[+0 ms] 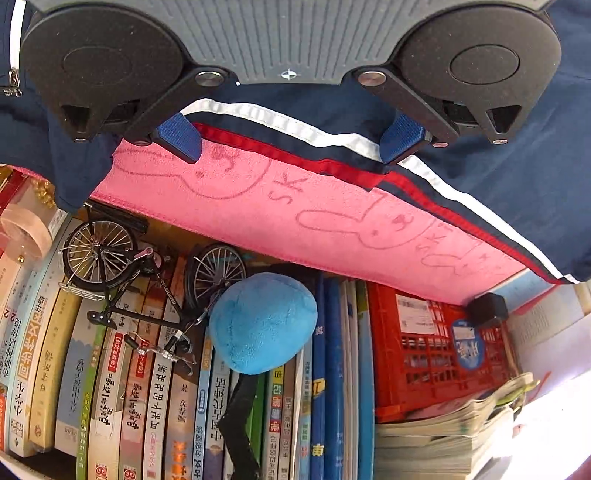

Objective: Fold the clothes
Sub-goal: 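Grasp the striped sleeve cuff with the left gripper, then lift the striped cuff with the left gripper toward the right gripper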

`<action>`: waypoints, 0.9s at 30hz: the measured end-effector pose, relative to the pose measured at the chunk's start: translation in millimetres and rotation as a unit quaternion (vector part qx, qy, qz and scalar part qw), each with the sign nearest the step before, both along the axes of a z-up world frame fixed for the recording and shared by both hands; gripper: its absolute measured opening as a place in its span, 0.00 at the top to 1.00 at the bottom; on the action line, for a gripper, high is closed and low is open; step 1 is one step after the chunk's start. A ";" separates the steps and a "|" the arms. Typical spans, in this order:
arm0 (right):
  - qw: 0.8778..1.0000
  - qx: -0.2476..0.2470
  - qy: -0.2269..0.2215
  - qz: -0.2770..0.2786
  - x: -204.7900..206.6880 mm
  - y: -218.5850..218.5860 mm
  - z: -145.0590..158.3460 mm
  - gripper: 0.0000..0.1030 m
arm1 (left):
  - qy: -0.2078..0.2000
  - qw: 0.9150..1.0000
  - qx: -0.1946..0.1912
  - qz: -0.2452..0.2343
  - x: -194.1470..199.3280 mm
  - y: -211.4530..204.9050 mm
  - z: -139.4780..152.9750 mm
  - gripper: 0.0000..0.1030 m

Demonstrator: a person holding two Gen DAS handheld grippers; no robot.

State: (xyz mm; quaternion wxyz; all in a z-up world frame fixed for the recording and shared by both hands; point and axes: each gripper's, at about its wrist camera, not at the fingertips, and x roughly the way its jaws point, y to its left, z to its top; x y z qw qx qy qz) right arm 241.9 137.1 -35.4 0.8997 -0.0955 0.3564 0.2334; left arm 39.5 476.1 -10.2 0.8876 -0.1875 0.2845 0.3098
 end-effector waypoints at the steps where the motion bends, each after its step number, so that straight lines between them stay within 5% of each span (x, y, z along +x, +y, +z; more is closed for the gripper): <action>1: 1.000 0.000 0.000 -0.003 2.7 0.7 -0.7 0.00 | -0.002 1.000 -0.003 0.007 2.8 7.6 -1.5 0.00; 12: 1.000 0.004 0.000 -0.004 2.0 -2.3 0.0 0.00 | -0.065 0.996 -0.053 0.042 46.6 66.4 -4.6 0.03; 14: 1.000 0.004 -0.001 -0.004 1.6 -2.8 0.2 0.00 | -0.080 0.994 -0.058 0.049 47.3 67.7 -3.2 0.41; 15: 1.000 0.005 -0.001 -0.004 1.5 -3.0 0.3 0.00 | -0.087 0.993 -0.062 0.051 47.0 67.4 -1.9 0.68; 16: 1.000 0.005 0.000 -0.004 1.6 -2.9 0.2 0.00 | -0.096 0.992 -0.061 0.051 46.0 65.3 1.0 0.72; 20: 1.000 0.006 0.000 -0.004 1.8 -3.3 -0.1 0.00 | -0.151 0.988 0.021 0.019 31.4 31.2 34.7 0.76; 25: 1.000 0.008 0.001 -0.003 2.0 -4.4 -0.2 0.00 | -0.239 0.963 0.104 -0.068 3.0 -47.5 95.5 0.75; 27: 1.000 0.009 0.002 -0.002 2.5 -4.8 0.0 0.00 | -0.243 0.956 0.113 -0.119 -2.3 -83.4 110.7 0.72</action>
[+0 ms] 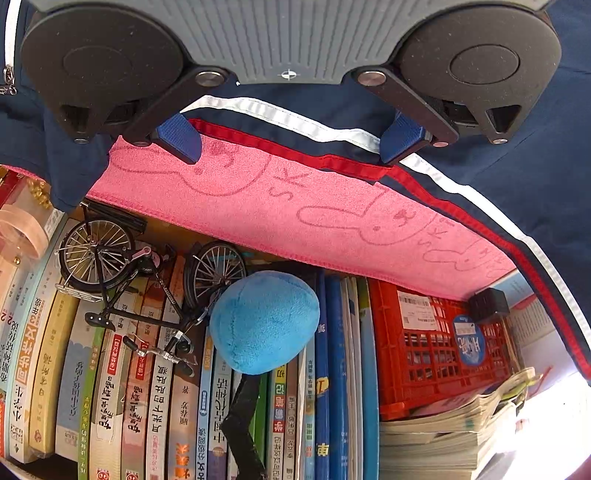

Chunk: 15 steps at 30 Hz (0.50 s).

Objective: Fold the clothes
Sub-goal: 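Lift the striped cuff with the left gripper toward the right gripper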

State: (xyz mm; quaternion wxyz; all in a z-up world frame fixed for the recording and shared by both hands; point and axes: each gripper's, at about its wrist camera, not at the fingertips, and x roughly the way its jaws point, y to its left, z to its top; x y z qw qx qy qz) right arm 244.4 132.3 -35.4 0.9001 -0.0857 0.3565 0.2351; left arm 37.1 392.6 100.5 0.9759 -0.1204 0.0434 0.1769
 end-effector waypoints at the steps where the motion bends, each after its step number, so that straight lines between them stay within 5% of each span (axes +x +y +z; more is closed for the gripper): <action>1: 1.000 0.001 0.001 0.002 0.2 -0.7 0.3 0.00 | -0.001 1.000 0.011 -0.024 -2.7 -18.0 7.6 0.69; 6: 0.998 0.048 0.030 -0.003 -1.4 -24.2 11.5 0.00 | 0.059 0.989 0.074 -0.118 15.9 -107.5 -0.4 0.64; 9: 0.987 0.141 0.068 -0.021 -10.1 -61.9 29.9 0.00 | 0.106 0.979 0.093 -0.147 29.6 -145.0 -29.3 0.63; 12: 0.966 0.231 0.117 -0.014 -20.6 -95.6 43.6 0.00 | 0.149 0.971 0.094 -0.161 40.9 -168.7 -57.7 0.63; 15: 0.928 0.321 0.186 0.027 -33.6 -120.7 50.2 0.00 | 0.168 0.965 0.107 -0.172 43.4 -190.1 -73.7 0.63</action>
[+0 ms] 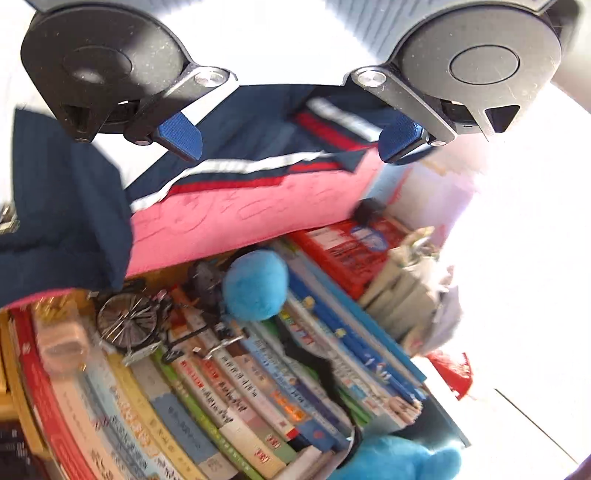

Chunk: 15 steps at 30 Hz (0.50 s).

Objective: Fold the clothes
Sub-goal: 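Lift the striped cuff with the left gripper toward the right gripper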

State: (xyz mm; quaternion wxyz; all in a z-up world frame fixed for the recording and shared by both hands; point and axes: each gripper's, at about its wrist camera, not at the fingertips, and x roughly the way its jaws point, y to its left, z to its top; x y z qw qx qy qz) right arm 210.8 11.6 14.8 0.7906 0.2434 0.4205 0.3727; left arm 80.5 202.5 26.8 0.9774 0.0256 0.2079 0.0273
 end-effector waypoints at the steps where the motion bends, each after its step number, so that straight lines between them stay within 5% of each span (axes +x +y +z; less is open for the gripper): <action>1: 0.999 0.024 0.016 0.014 -5.1 -5.2 1.8 0.00 | 0.000 1.000 0.014 -0.002 -1.0 -8.1 -2.5 0.62; 3: 0.999 0.001 0.014 0.032 -15.8 6.9 2.6 0.00 | -0.003 0.999 0.053 -0.007 -2.9 -23.8 -5.6 0.56; 7: 0.998 -0.028 0.030 0.052 -21.2 31.0 -1.0 0.00 | -0.007 0.992 0.124 -0.026 -7.3 -53.2 -10.1 0.13; 15: 0.996 -0.058 0.053 0.050 -22.0 27.2 -12.3 0.00 | -0.004 0.976 0.197 -0.093 -29.5 -76.7 -20.2 0.06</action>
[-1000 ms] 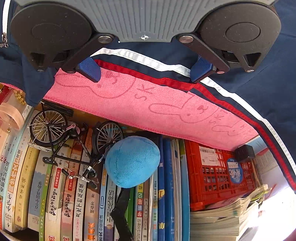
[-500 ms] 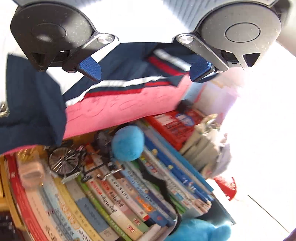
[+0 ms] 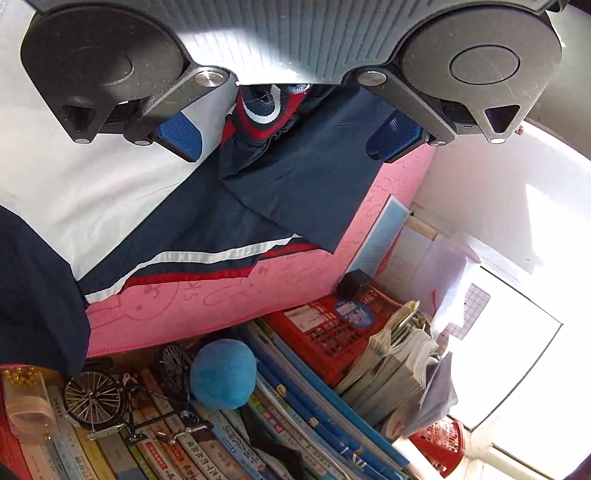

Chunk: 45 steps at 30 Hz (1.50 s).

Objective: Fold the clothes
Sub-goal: 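Grasp the cuff with the right gripper while the left gripper releases it, then carry the sleeve across the jacket body with the right gripper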

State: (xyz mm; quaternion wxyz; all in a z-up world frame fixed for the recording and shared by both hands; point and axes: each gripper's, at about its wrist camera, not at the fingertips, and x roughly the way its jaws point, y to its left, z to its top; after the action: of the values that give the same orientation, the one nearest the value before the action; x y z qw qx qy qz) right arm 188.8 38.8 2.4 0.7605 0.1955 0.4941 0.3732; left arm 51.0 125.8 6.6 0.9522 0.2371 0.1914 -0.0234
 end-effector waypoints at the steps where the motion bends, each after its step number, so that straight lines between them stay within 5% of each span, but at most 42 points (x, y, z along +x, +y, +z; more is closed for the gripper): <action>1: 1.000 -0.004 0.004 -0.002 0.2 -4.3 -2.6 0.00 | 0.001 1.000 0.001 -0.002 -5.5 3.9 -0.4 0.03; 5: 1.000 -0.002 0.018 -0.008 -2.3 -25.9 -14.4 0.00 | 0.008 1.000 -0.011 0.006 -34.3 35.8 1.4 0.00; 14: 0.996 -0.029 -0.068 0.043 -56.5 11.8 -19.3 0.04 | 0.021 0.997 -0.051 0.045 -61.6 72.0 9.1 0.00; 15: 0.995 -0.036 -0.080 0.038 -61.2 16.4 -18.9 0.13 | 0.016 0.998 -0.045 0.050 -63.5 72.6 8.6 0.00; 16: 0.996 -0.041 -0.077 0.032 -62.4 18.4 -19.0 0.54 | 0.013 0.998 -0.039 0.055 -65.1 73.4 8.1 0.00; 17: 0.996 -0.044 -0.072 0.024 -63.0 19.1 -19.1 0.70 | 0.013 0.998 -0.033 0.060 -65.9 74.8 7.0 0.00; 20: 0.996 -0.040 -0.076 -0.012 -58.1 5.3 -12.6 0.78 | 0.016 0.997 -0.031 0.075 -64.0 81.2 5.2 0.00; 28: 0.982 -0.044 -0.125 -0.134 -24.0 -69.2 27.4 0.81 | 0.041 0.992 -0.078 0.088 -36.7 87.4 3.0 0.00; 35: 0.966 -0.082 -0.153 -0.192 -19.7 -134.2 34.4 0.81 | 0.065 0.993 -0.010 0.094 -22.1 73.1 -14.1 0.00; 45: 0.949 -0.141 -0.156 -0.233 -39.9 -196.1 17.8 0.81 | 0.077 0.992 -0.008 0.103 -20.1 81.2 -14.0 0.00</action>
State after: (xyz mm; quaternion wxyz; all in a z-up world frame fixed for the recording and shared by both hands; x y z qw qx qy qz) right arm 148.9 -157.3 20.2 0.9137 0.1350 0.3575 0.1382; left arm 30.9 207.0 -7.4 0.9337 0.2062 0.2874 0.0551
